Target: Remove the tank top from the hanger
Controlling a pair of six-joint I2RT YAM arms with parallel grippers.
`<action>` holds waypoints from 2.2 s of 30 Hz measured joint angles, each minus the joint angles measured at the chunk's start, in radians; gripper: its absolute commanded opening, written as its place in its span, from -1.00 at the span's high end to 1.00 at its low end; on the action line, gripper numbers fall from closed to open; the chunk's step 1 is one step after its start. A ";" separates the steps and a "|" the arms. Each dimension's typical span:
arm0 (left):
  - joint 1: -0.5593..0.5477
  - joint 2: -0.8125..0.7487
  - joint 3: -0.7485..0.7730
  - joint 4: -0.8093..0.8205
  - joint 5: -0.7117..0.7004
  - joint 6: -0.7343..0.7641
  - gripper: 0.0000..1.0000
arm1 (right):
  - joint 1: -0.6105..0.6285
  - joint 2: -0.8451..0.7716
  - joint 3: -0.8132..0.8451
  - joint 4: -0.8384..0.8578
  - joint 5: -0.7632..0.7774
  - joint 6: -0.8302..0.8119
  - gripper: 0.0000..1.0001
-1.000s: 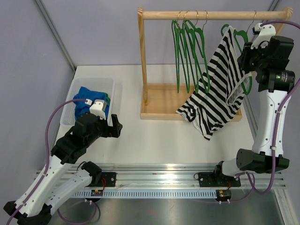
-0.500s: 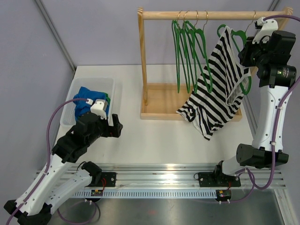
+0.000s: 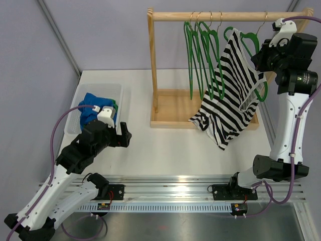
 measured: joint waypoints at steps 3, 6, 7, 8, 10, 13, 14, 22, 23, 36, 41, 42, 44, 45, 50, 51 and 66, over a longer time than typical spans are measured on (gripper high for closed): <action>0.000 0.005 0.000 0.000 0.000 0.000 -0.98 | 0.000 -0.014 0.000 0.002 -0.023 0.019 1.00; -0.002 0.008 0.000 0.000 0.001 0.000 -0.98 | 0.000 -0.033 0.014 0.002 -0.044 0.038 1.00; -0.003 0.008 0.000 0.000 0.001 0.000 -0.98 | 0.000 -0.040 0.023 0.003 -0.051 0.043 1.00; -0.003 0.007 0.000 0.000 0.001 0.000 -0.98 | 0.000 -0.048 0.031 0.005 -0.055 0.046 1.00; -0.005 0.000 0.000 0.000 0.002 0.000 -0.98 | 0.000 -0.069 0.038 0.010 -0.059 0.054 1.00; -0.005 -0.009 0.000 0.000 0.001 0.000 -0.98 | 0.000 -0.117 0.034 0.009 -0.058 0.072 1.00; -0.005 -0.013 0.000 0.000 0.001 0.000 -0.98 | 0.000 -0.135 0.025 0.010 -0.055 0.077 1.00; -0.006 -0.054 0.000 0.000 -0.002 0.000 -0.98 | 0.000 -0.457 -0.241 -0.013 0.006 0.154 1.00; -0.006 -0.064 0.000 0.000 -0.002 0.001 -0.98 | 0.000 -0.505 -0.285 -0.014 0.005 0.167 1.00; -0.006 -0.082 0.015 0.074 0.082 -0.074 -0.98 | 0.071 -0.889 -0.892 -0.117 -0.029 0.291 1.00; -0.018 -0.042 -0.010 0.190 0.143 -0.139 -0.98 | 0.078 -0.929 -1.018 -0.146 -0.100 0.334 1.00; -0.024 -0.037 -0.023 0.212 0.150 -0.152 -0.98 | 0.079 -0.940 -1.035 -0.145 -0.116 0.345 1.00; -0.044 -0.025 -0.052 0.250 0.157 -0.175 -0.98 | 0.080 -0.970 -1.079 -0.125 -0.178 0.372 1.00; -0.056 -0.020 -0.068 0.269 0.158 -0.185 -0.98 | 0.081 -0.988 -1.107 -0.116 -0.214 0.387 1.00; -0.138 0.011 -0.126 0.348 0.146 -0.210 -0.98 | 0.081 -1.059 -1.238 -0.077 -0.357 0.459 1.00; -0.156 0.016 -0.135 0.366 0.141 -0.211 -0.98 | 0.081 -1.070 -1.258 -0.072 -0.382 0.473 1.00; -0.386 0.358 -0.074 0.576 -0.059 -0.179 -0.98 | 0.169 -1.058 -1.407 0.102 -0.520 0.602 1.00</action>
